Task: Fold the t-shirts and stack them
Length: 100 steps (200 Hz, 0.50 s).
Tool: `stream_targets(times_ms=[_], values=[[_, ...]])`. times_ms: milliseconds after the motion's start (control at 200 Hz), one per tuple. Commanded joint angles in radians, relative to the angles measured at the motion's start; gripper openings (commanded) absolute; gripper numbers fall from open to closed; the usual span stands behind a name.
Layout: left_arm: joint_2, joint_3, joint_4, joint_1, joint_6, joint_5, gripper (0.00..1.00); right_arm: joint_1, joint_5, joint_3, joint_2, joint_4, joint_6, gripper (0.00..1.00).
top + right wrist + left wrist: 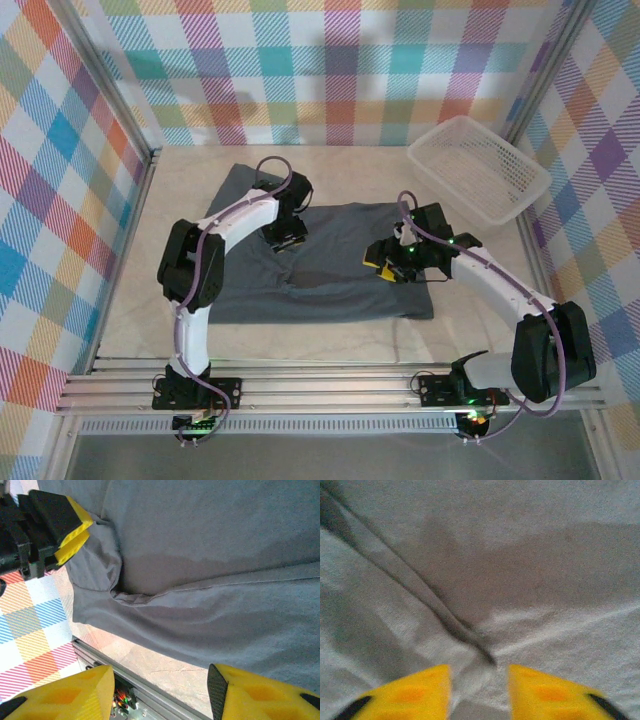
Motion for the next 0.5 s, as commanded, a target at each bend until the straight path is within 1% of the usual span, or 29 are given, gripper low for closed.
stream_targets(times_ms=[0, 70, 155, 190, 245, 285, 345, 390, 495], values=[[-0.131, -0.007, -0.056, -0.003, 0.016, -0.094, 0.47, -0.008, 0.050, 0.004, 0.017, -0.043, -0.016, 0.53], [-0.203, -0.069, -0.056, 0.014, -0.010, -0.100, 0.46, -0.015, 0.098, 0.000, 0.027, -0.074, -0.013, 0.48], [-0.292, -0.187, -0.039, 0.063, -0.047, -0.069, 0.41, -0.016, 0.158, -0.006, 0.050, -0.105, -0.028, 0.42], [-0.328, -0.243, -0.028, 0.094, -0.061, -0.046, 0.38, -0.016, 0.179, -0.003, 0.070, -0.120, -0.040, 0.40], [-0.378, -0.344, -0.007, 0.152, -0.074, -0.015, 0.30, -0.016, 0.204, 0.010, 0.114, -0.144, -0.059, 0.36], [-0.404, -0.410, 0.013, 0.200, -0.080, 0.015, 0.26, -0.016, 0.214, 0.023, 0.149, -0.161, -0.075, 0.33], [-0.424, -0.488, 0.035, 0.271, -0.082, 0.054, 0.21, -0.016, 0.226, 0.046, 0.201, -0.177, -0.094, 0.30], [-0.426, -0.528, 0.041, 0.313, -0.077, 0.058, 0.19, -0.013, 0.237, 0.063, 0.236, -0.187, -0.109, 0.27], [-0.406, -0.600, 0.065, 0.379, -0.071, 0.046, 0.18, 0.000, 0.274, 0.100, 0.309, -0.219, -0.142, 0.25]])
